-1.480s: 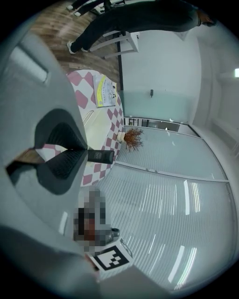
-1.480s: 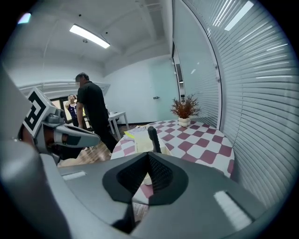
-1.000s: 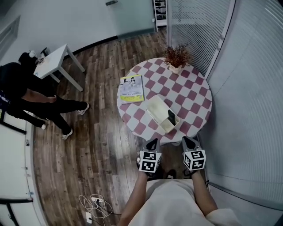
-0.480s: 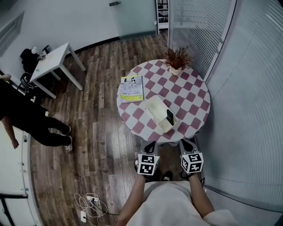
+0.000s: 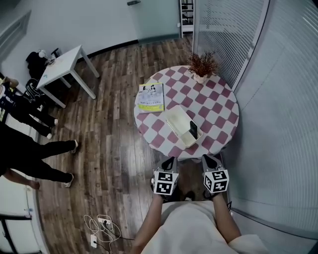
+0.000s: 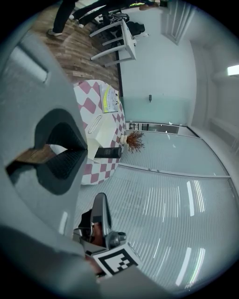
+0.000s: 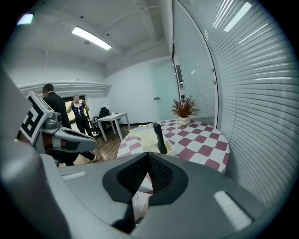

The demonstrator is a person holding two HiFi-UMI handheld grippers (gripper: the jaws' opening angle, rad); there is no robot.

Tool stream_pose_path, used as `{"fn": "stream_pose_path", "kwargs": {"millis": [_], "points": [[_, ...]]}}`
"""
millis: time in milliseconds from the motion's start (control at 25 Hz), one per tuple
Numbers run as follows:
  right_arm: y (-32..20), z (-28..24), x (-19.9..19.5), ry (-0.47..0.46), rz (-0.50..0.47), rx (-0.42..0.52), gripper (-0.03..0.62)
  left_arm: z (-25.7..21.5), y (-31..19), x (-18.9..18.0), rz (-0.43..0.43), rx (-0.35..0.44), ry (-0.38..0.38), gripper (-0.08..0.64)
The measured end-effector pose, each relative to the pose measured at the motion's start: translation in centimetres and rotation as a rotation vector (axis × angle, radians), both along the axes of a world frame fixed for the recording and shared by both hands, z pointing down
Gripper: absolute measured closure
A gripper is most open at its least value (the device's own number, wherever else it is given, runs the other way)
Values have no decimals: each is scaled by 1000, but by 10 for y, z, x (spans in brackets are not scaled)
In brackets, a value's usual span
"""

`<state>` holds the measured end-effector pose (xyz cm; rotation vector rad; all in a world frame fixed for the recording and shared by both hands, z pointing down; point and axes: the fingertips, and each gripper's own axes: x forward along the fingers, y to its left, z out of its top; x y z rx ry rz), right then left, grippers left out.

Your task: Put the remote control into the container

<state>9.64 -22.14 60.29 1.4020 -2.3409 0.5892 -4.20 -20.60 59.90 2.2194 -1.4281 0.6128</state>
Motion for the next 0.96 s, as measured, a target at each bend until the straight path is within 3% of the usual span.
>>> {"fn": "stream_pose_path", "kwargs": {"millis": [960], "points": [[-13, 1, -7, 14, -23, 2, 591, 8, -14, 3, 37, -19, -1, 554]]}}
